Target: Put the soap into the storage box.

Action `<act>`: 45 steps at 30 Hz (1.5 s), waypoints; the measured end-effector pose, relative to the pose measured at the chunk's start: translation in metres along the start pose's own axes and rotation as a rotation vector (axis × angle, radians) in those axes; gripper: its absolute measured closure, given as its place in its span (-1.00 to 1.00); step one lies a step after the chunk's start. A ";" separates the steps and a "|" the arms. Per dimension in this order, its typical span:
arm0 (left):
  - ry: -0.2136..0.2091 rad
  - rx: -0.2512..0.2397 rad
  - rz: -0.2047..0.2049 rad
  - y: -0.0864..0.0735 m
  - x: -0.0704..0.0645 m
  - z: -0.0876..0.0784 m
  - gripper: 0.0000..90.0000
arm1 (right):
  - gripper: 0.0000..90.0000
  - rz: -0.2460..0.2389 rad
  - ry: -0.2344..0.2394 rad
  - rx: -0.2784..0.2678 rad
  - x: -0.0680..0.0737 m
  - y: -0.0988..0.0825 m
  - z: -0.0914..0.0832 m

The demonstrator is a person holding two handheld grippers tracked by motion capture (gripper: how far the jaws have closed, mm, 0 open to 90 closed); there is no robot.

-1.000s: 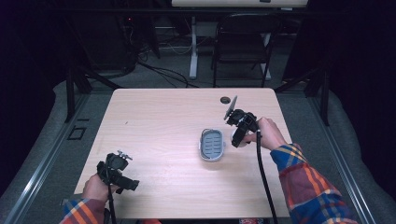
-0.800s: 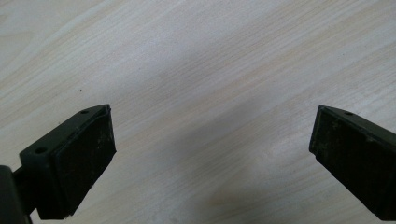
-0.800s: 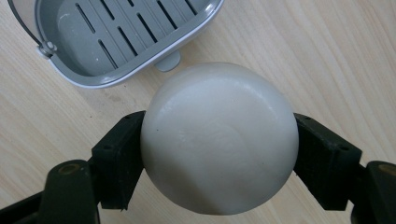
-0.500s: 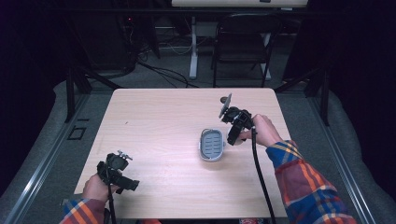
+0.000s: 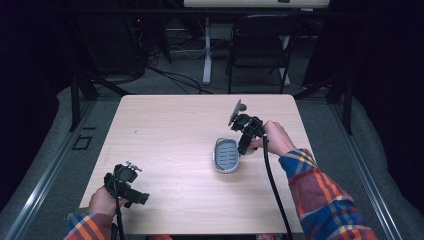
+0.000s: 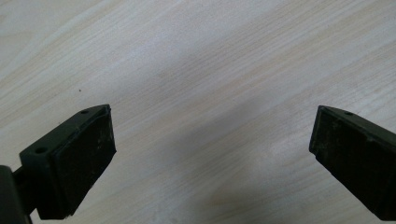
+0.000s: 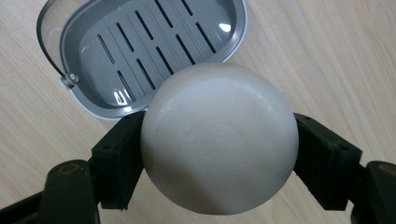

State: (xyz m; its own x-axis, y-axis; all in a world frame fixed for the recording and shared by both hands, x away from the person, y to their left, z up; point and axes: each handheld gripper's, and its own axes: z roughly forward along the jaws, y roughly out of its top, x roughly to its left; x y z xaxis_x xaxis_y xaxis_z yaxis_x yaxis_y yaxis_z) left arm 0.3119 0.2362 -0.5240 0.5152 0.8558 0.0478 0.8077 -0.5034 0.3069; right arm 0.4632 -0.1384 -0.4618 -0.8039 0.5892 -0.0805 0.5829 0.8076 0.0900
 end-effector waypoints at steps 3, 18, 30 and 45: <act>0.000 0.001 0.001 0.000 0.000 0.000 -1.00 | -0.46 -0.011 0.000 0.007 0.001 0.004 0.000; -0.001 0.001 0.000 0.000 0.000 0.000 -1.00 | -0.46 -0.031 0.009 0.005 0.009 0.021 0.000; -0.001 0.001 0.000 0.000 0.000 0.000 -1.00 | -0.46 -0.050 0.015 0.010 0.013 0.031 0.002; 0.000 0.003 0.001 -0.001 0.000 0.000 -1.00 | -0.46 -0.067 0.030 0.013 0.020 0.043 0.009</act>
State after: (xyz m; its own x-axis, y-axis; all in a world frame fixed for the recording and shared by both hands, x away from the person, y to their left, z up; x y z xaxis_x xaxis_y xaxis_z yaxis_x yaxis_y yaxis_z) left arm 0.3117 0.2368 -0.5243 0.5157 0.8555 0.0476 0.8083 -0.5042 0.3040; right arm 0.4733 -0.0917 -0.4682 -0.8442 0.5331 -0.0564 0.5291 0.8454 0.0729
